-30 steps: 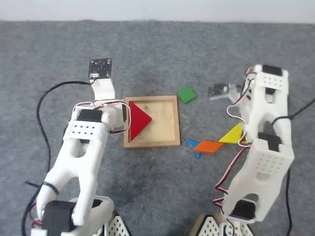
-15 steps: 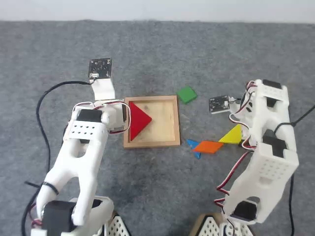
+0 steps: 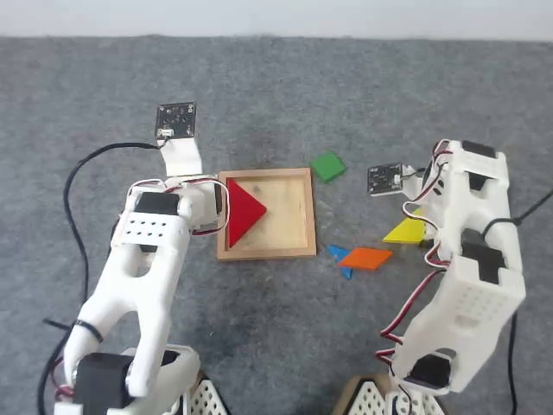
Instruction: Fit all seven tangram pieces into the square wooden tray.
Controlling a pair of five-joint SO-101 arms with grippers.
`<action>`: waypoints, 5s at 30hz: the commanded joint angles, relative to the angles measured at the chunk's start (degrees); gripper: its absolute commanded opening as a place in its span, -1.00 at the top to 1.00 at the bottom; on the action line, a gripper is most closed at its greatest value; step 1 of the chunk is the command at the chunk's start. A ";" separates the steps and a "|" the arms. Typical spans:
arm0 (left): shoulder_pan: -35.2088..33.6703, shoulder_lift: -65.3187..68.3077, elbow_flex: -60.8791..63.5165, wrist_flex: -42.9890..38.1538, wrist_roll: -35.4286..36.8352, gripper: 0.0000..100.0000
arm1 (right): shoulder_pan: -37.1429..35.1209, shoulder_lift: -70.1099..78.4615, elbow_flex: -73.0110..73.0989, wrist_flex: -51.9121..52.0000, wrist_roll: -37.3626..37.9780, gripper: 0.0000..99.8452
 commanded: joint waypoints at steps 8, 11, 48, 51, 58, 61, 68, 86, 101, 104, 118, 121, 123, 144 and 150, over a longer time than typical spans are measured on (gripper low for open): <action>-0.26 -0.88 -3.30 0.00 -0.70 0.97 | 1.27 -0.48 0.00 -0.48 -1.05 0.43; -0.26 -0.88 -3.30 0.00 -0.70 0.97 | -0.04 -1.89 -0.35 -0.22 -1.05 0.24; -0.26 -0.88 -3.38 0.09 -0.70 0.97 | -5.05 -4.53 1.49 -0.66 -4.22 0.66; -0.26 -0.88 -3.38 0.09 -0.70 0.97 | -4.97 -6.90 1.58 -0.22 -4.31 0.66; -0.26 -0.88 -3.38 0.09 -0.70 0.97 | -5.41 -13.49 4.66 -0.22 -4.31 0.66; -0.26 -0.88 -3.38 0.09 -0.70 0.97 | -5.41 -14.99 5.45 -0.48 -4.31 0.65; -0.26 -0.88 -3.38 0.09 -0.70 0.97 | -2.86 -22.46 5.19 -0.48 -20.92 0.66; -0.26 -0.88 -3.30 0.26 -0.70 0.97 | -14.55 -25.27 10.81 -2.33 -133.36 0.27; -0.26 -0.97 -3.38 0.35 -0.70 0.97 | -13.93 -7.52 5.10 -13.93 -153.67 0.53; -0.26 -0.97 -3.38 0.35 -0.70 0.97 | -12.62 -5.85 3.60 -13.93 -153.58 0.54; -0.26 -0.97 -3.38 0.35 -0.70 0.97 | -11.21 -1.45 -1.23 -13.23 -89.14 0.54; -0.26 -0.97 -3.38 0.35 -0.70 0.97 | -11.38 -1.89 -1.76 -12.44 -76.84 0.54; -0.26 -0.97 -3.38 0.35 -0.70 0.97 | -11.38 -1.89 -4.13 -9.45 -74.20 0.54; -0.26 -0.97 -3.38 0.35 -0.70 0.97 | -16.40 6.81 -21.36 1.27 -104.70 0.18; -0.26 -0.97 -3.38 0.35 -0.70 0.97 | -14.11 10.07 -21.63 -4.70 -104.70 0.19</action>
